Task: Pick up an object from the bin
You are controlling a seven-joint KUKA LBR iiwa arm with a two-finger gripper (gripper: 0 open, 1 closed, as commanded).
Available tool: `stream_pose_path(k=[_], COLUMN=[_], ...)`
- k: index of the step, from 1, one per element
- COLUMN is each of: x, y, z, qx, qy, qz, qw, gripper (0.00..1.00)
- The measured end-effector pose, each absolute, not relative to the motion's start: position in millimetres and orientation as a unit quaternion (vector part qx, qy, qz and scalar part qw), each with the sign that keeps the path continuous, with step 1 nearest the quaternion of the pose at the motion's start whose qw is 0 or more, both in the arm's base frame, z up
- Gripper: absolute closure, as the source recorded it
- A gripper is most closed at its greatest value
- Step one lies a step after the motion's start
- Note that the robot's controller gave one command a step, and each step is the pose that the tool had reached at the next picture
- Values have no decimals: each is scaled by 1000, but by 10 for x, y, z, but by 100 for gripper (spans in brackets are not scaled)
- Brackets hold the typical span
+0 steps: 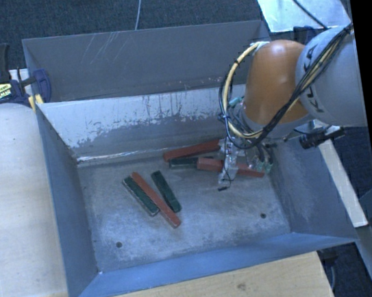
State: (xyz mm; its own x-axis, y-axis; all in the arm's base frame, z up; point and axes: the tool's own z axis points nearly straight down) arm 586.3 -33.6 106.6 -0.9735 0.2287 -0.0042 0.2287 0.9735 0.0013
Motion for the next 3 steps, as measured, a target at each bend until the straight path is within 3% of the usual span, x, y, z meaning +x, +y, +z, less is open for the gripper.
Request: stream_pose_path(k=[2,3], x=[5858,5853], y=[-338,-340], z=[1171,1339], qx=[115,115], qy=[993,993], qz=[0,0], qw=[1,-1], gripper=[100,100])
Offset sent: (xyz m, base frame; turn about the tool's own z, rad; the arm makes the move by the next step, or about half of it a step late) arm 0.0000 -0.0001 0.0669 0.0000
